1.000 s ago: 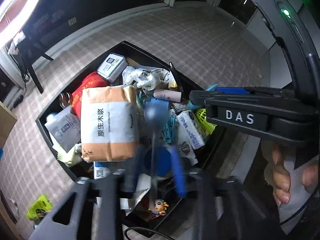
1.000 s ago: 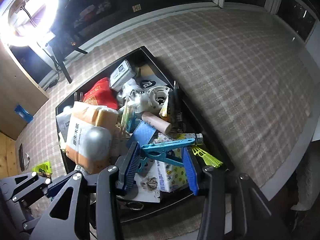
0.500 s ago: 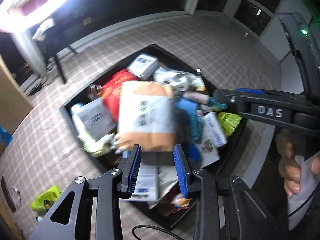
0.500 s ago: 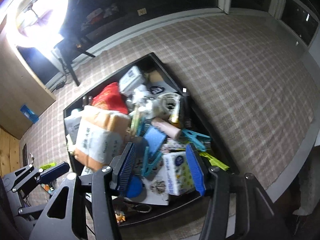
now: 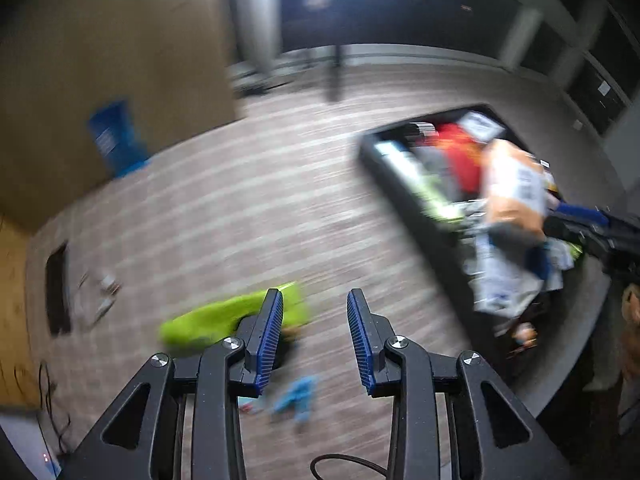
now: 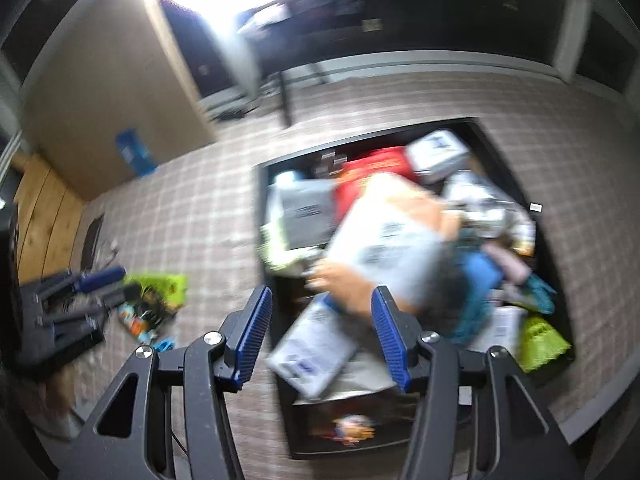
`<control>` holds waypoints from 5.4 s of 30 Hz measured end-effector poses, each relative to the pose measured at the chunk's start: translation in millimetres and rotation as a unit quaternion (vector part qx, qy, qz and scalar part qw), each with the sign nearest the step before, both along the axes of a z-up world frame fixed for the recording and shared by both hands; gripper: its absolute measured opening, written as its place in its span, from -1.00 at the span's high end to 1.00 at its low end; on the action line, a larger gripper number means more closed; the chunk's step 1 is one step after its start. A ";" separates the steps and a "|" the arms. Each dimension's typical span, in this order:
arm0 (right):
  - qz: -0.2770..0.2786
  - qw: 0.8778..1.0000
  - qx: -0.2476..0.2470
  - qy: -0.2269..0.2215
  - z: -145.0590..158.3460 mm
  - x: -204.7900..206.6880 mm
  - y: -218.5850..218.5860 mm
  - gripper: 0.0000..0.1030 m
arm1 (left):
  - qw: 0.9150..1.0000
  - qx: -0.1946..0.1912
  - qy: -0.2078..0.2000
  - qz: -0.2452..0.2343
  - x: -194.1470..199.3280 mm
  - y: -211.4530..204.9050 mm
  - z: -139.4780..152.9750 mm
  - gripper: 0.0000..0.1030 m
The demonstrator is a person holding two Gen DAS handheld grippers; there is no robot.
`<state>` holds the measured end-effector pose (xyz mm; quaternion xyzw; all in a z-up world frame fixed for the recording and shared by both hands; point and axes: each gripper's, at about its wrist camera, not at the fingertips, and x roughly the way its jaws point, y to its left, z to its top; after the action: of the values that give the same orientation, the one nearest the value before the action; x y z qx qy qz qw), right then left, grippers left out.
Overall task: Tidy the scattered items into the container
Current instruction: 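Grasp the hand cream tube with the left tool while the right grasps a blue clothespin, then carry the tube and clothespin to the black tray and release both, then grasp the black wallet with the left tool while the right grasps the white USB cable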
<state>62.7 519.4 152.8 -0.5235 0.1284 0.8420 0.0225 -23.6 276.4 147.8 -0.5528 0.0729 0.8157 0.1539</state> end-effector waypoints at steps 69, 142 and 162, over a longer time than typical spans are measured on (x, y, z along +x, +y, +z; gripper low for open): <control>0.038 0.991 0.009 -0.129 -124.0 26.9 -246.1 0.59 | 0.989 -0.001 -0.082 0.121 186.2 -85.6 -145.4 0.48; -0.039 0.999 0.004 0.004 -15.9 45.2 149.8 0.30 | 0.999 0.048 0.015 -0.008 87.7 236.6 6.9 0.38; 0.083 0.997 0.001 -0.003 -15.7 -37.4 -69.1 0.30 | 0.982 0.024 0.001 0.188 55.7 -59.9 -18.3 0.38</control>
<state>25.2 450.4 137.0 -0.5346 0.0837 0.8396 -0.0467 32.1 216.5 129.5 -0.5519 -0.0519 0.8322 0.0114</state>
